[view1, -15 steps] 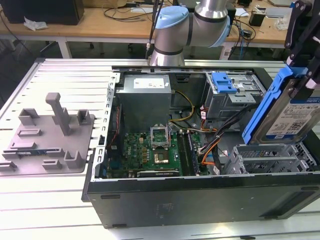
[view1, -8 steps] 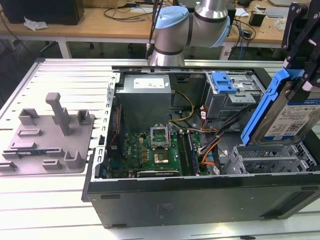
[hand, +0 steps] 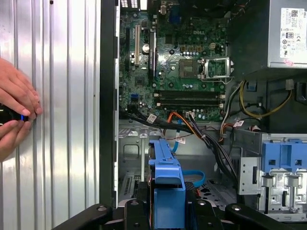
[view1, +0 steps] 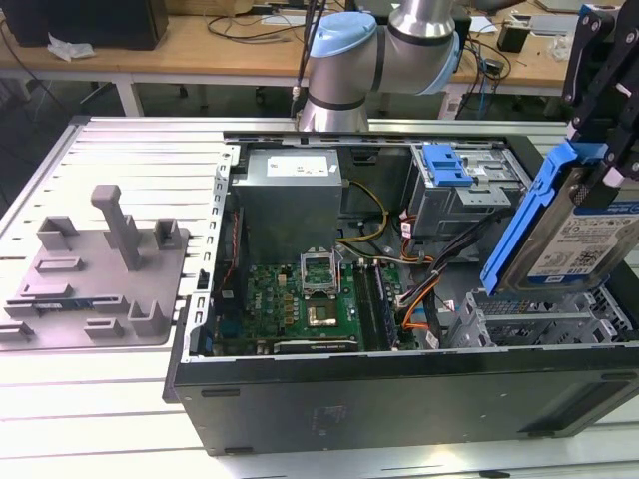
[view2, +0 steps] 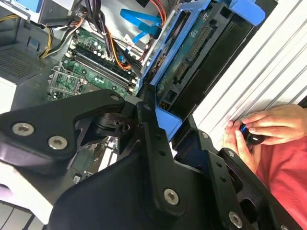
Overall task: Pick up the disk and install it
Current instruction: 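Insert the disk into the insertion slot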
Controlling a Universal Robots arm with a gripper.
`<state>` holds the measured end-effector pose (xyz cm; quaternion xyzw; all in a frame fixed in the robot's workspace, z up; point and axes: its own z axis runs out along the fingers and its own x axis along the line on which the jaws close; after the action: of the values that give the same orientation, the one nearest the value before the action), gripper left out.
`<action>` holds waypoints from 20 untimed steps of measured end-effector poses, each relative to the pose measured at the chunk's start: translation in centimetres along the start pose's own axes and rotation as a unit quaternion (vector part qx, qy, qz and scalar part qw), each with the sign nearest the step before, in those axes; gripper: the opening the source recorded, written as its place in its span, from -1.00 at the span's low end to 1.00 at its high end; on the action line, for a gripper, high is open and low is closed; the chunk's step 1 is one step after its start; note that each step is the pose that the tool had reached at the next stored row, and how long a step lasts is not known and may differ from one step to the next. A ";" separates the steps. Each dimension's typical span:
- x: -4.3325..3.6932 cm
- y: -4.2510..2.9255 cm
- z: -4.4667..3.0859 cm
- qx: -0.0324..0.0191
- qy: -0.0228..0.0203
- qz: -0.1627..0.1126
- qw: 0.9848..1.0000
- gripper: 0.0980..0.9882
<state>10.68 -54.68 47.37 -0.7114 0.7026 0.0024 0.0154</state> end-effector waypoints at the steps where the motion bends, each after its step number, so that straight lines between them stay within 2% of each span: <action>1: 0.02 0.00 0.02 0.000 0.000 0.000 1.000 -0.39; 2: 0.05 0.00 0.06 0.000 0.000 0.000 1.000 -0.39; 4: 0.09 0.03 0.61 0.000 0.000 0.003 1.000 -0.39; 20: 0.10 0.04 1.12 0.000 0.000 0.004 1.000 -0.39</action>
<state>10.66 -54.75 46.25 -0.7085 0.7056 0.0023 0.0154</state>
